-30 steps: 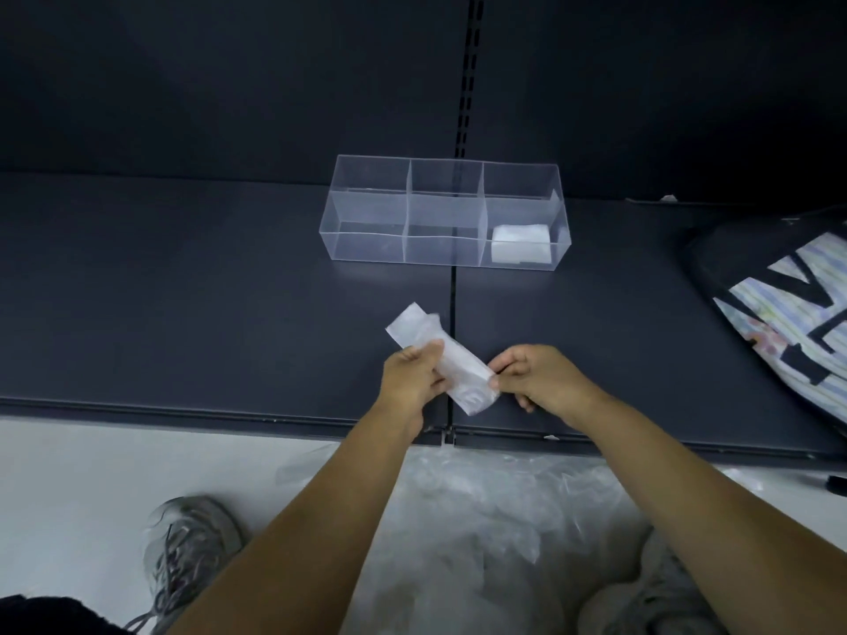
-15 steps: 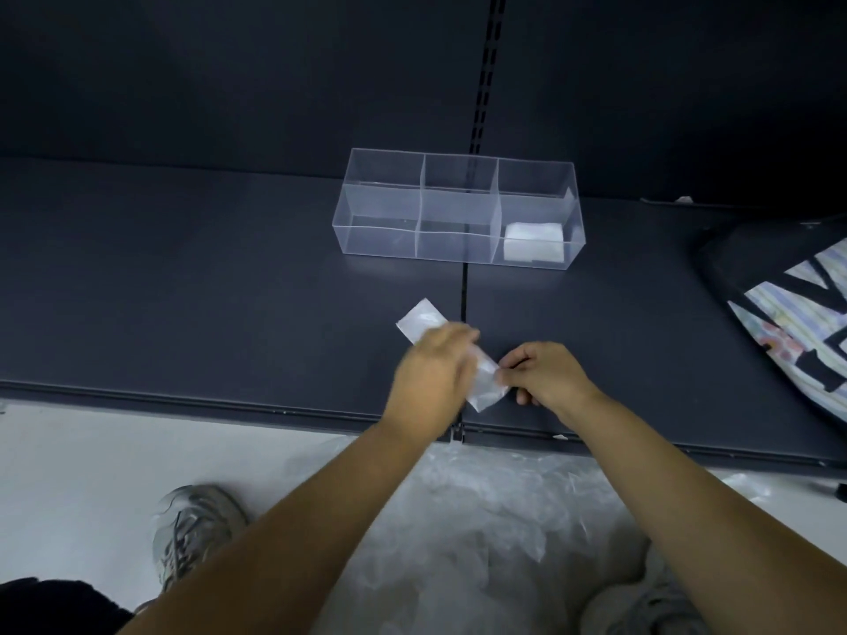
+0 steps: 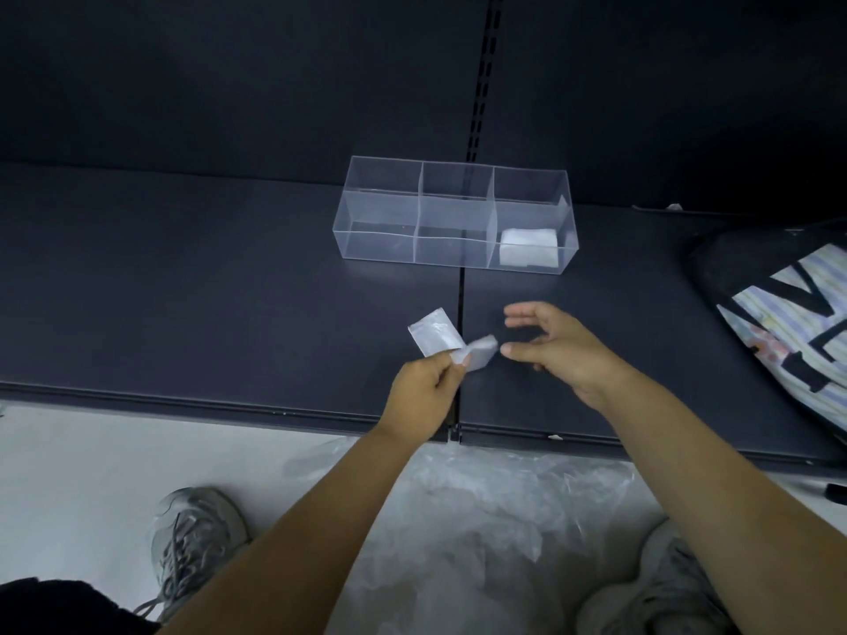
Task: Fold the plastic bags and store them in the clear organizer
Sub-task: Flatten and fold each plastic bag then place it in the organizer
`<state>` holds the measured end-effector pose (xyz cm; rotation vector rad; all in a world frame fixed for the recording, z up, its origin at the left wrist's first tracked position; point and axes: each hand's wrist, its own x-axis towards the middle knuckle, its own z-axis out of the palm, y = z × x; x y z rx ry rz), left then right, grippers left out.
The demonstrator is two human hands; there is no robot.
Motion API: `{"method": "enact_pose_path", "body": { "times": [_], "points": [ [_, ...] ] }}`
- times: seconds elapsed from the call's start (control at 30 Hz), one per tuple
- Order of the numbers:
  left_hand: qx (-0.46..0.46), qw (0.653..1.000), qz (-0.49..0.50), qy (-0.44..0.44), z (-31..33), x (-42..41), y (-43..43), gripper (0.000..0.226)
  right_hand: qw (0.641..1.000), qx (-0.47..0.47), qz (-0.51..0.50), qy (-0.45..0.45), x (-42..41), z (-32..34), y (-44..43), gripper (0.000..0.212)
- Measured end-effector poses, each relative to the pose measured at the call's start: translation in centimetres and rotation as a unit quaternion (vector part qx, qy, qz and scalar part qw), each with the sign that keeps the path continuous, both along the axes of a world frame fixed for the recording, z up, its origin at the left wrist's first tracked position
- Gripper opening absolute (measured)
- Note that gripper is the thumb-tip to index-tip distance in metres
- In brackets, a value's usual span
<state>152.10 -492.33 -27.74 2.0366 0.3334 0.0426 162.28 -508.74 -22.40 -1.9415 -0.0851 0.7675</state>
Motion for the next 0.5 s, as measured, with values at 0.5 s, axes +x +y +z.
{"method": "enact_pose_path", "body": {
  "times": [0.5],
  "points": [
    [-0.248,0.936,0.227,0.105,0.3,3.0,1.2,0.019,0.999,-0.008,-0.03,-0.037,-0.3,-4.3,5.1,0.009]
  ]
}}
